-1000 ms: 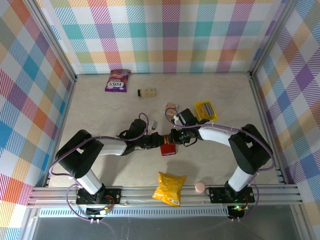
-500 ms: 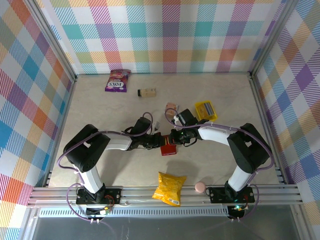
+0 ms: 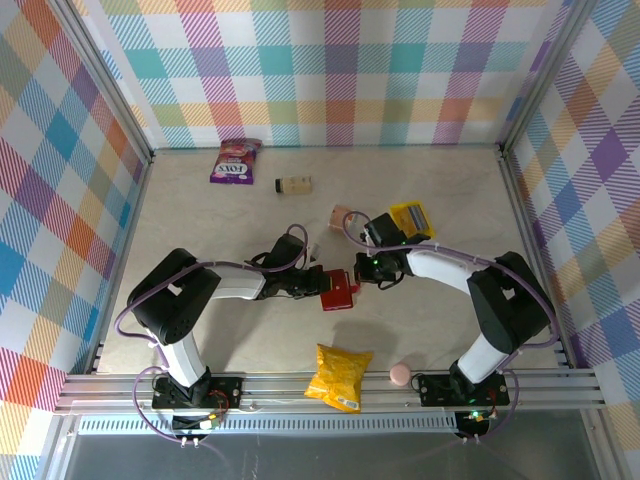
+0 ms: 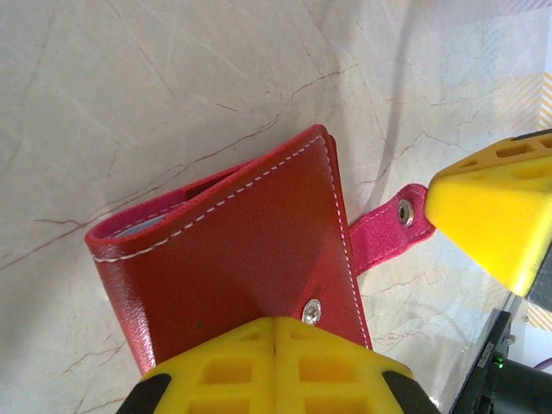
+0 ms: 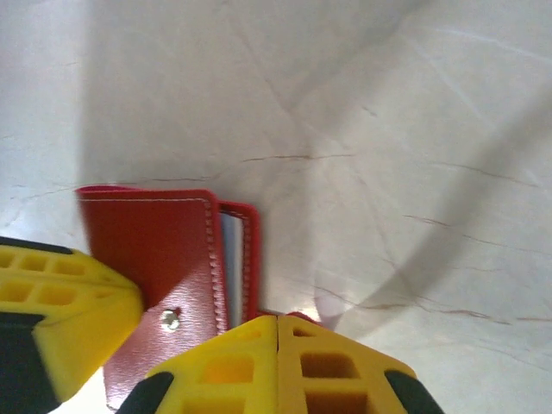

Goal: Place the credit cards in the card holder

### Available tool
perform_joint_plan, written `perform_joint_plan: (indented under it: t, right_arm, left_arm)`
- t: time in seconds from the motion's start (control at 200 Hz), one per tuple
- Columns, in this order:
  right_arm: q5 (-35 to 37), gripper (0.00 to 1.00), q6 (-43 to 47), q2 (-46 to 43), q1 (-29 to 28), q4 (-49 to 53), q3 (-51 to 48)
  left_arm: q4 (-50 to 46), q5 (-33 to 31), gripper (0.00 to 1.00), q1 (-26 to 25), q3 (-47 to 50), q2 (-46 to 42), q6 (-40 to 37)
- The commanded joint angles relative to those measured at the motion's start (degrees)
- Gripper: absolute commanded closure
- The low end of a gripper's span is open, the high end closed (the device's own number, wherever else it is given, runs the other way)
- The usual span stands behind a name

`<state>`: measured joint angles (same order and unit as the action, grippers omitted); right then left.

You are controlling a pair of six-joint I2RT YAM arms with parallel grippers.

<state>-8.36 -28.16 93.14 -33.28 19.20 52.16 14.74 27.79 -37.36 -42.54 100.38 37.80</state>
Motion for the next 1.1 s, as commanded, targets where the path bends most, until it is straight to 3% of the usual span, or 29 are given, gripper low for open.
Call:
perform_joint_plan:
  t: [0.0,0.525,0.655,0.785,0.965,1.095]
  right_arm:
    - [3.4,1.0,2.0,0.0,0.6,4.1,-0.4]
    - [8.0,1.0,4.1,0.6,1.2,8.4,-0.1]
    - [6.7,1.0,4.2,1.3,1.8,7.8,-0.2]
    - [4.6,1.0,4.1,2.0,2.3,7.0,-0.3]
    - [4.3,1.0,3.8,1.4,2.7,6.7,-0.5]
    - [4.1,1.0,3.6,0.7,3.0,6.4,-0.9]
  left_arm:
    - [-4.6,-4.3,1.0,-0.2,0.8,-0.4,-2.0]
    - [5.8,0.1,0.97,-0.3,3.8,-4.8,-1.1]
    - [5.7,-1.8,0.81,-0.7,3.1,-8.9,-1.4]
    - [-3.3,-8.9,0.62,-2.1,0.5,-14.6,-3.9]
    - [-16.1,-21.8,0.36,-7.5,-4.4,-15.9,-6.0]
    - [-23.9,-32.9,0.29,-12.2,-8.6,-12.6,-6.8]
